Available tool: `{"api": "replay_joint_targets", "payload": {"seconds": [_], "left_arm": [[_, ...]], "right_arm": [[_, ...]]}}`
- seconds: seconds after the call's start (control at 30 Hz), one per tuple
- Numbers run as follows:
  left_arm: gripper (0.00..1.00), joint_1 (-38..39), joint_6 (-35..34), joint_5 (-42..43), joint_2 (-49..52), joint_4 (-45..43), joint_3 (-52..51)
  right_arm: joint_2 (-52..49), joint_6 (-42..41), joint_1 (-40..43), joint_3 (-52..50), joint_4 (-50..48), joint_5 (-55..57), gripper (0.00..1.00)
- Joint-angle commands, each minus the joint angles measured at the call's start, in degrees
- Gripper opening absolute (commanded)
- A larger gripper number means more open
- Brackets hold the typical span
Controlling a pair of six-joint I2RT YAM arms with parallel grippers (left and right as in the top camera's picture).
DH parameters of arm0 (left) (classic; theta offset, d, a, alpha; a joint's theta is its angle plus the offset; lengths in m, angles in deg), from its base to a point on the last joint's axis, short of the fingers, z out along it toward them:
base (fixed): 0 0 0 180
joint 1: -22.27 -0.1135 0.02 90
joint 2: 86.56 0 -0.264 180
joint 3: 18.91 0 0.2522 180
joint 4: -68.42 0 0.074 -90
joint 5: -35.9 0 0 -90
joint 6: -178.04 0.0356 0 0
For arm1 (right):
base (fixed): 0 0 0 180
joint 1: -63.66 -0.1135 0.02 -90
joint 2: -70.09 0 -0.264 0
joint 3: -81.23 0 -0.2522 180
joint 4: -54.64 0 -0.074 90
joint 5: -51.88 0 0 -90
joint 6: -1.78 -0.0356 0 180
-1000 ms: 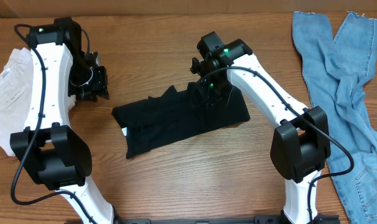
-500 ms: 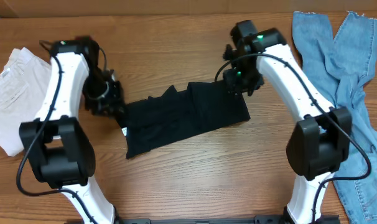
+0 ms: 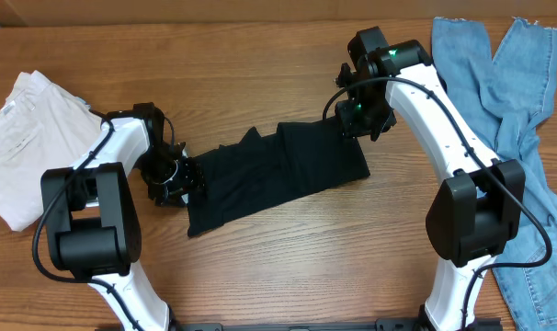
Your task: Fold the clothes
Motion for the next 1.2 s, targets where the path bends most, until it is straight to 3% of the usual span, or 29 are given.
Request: {"api": "replay_joint_targets", "payload": {"seconds": [0.0, 0.03, 0.1, 0.17, 0.23, 0.43, 0.83, 1.03, 1.17], "left_arm": [[0.62, 0.42, -0.83, 0.35, 0.24, -2.86, -3.02], [0.55, 0.42, -0.81, 0.00, 0.24, -3.39, -3.08], [0.29, 0.42, -0.83, -1.31, 0.22, -4.55, -3.02], [0.10, 0.22, -0.81, -2.80, 0.22, -4.92, -2.67], [0.04, -0.68, -1.07, -6.01, 0.09, -3.69, -1.36], [0.04, -5.03, -1.20, -9.07, -2.71, 4.63, 6.93], [0.05, -13.97, 2.08, -16.13, -7.48, 16.55, 33.16], [0.06, -11.13, 2.71, -15.96, -7.48, 18.10, 38.36], [0.07, -4.74, 2.69, -17.31, -6.88, 18.43, 38.36]], "right_arm": [[2.10, -0.22, 0.11, 0.72, 0.07, 0.09, 0.46], [2.10, -0.22, 0.11, 0.72, 0.11, 0.07, 0.46], [2.10, -0.22, 0.11, 0.72, 0.22, 0.09, 0.46], [2.10, -0.24, 0.13, 0.72, 0.24, 0.09, 0.46], [2.10, -0.26, 0.13, 0.72, 0.26, 0.09, 0.46], [2.10, -0.46, 0.74, 0.72, 0.31, 0.07, 0.46], [2.10, -0.90, 2.97, 0.72, 1.57, 0.07, 0.47], [2.10, -0.90, 3.34, 0.72, 1.97, 0.02, 0.47], [2.10, -0.90, 3.34, 0.72, 2.45, -0.39, 0.47]]}}
